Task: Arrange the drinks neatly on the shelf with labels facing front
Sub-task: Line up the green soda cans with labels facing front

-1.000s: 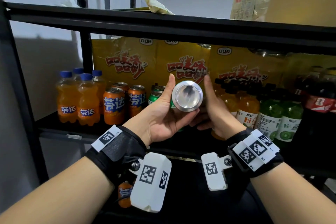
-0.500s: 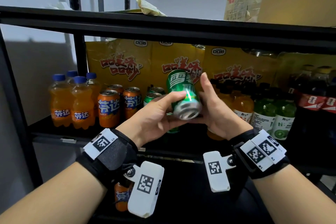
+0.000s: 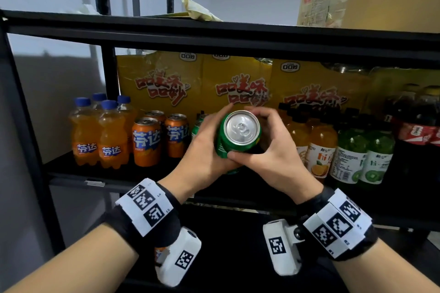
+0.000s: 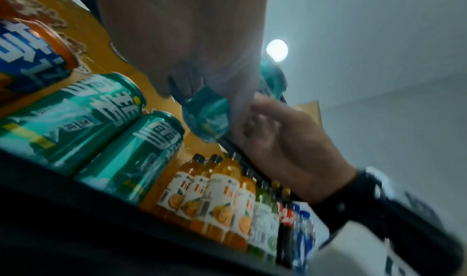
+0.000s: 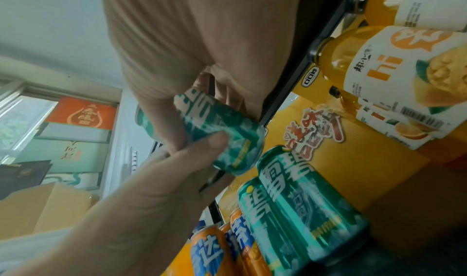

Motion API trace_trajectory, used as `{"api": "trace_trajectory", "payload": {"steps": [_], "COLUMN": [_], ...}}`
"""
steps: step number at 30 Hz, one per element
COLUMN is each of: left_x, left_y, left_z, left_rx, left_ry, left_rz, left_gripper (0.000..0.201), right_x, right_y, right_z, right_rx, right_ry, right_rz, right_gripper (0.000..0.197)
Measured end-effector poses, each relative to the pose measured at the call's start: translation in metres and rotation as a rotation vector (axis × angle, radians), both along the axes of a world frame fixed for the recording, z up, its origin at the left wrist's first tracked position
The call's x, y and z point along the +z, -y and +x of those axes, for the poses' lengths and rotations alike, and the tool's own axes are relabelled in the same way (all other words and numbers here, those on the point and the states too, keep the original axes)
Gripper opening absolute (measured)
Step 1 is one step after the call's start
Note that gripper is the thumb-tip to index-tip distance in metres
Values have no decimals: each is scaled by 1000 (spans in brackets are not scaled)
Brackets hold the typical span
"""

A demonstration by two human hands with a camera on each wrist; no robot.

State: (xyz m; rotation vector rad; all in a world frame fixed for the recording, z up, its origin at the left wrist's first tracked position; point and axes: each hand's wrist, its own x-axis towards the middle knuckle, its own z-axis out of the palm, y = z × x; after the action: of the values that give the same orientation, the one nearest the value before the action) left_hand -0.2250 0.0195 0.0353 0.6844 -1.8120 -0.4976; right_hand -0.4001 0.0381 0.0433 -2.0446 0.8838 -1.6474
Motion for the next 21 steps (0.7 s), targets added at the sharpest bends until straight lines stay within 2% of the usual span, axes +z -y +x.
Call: {"api": "trace_trajectory", "payload": {"steps": [3, 5, 12, 15, 18, 21], "left_x": [-9, -11, -18, -26, -37, -47], "left_y": [1, 0, -4, -2, 1, 6], "left_z": [0, 0, 9, 11, 17, 28], "left_rx": [203, 229, -20, 30, 135, 118], "left_ry": [56, 36, 8, 56, 149, 190], "left_rz": [-273, -333, -69, 1, 15, 23], "left_gripper": [94, 91, 94, 94, 93, 86], "right_x": [-3, -4, 6, 1, -9, -19], "right_y": [-4, -4, -2, 2, 9, 16], "right_z": [6, 7, 8, 11, 13, 15], "right_rx": [24, 8, -101, -157, -222, -256], "right_ry": [-45, -62, -2, -16, -43, -48], "right_rz": [-81, -105, 37, 135, 261, 328], "right_gripper": [77, 76, 67, 59, 63, 63]}}
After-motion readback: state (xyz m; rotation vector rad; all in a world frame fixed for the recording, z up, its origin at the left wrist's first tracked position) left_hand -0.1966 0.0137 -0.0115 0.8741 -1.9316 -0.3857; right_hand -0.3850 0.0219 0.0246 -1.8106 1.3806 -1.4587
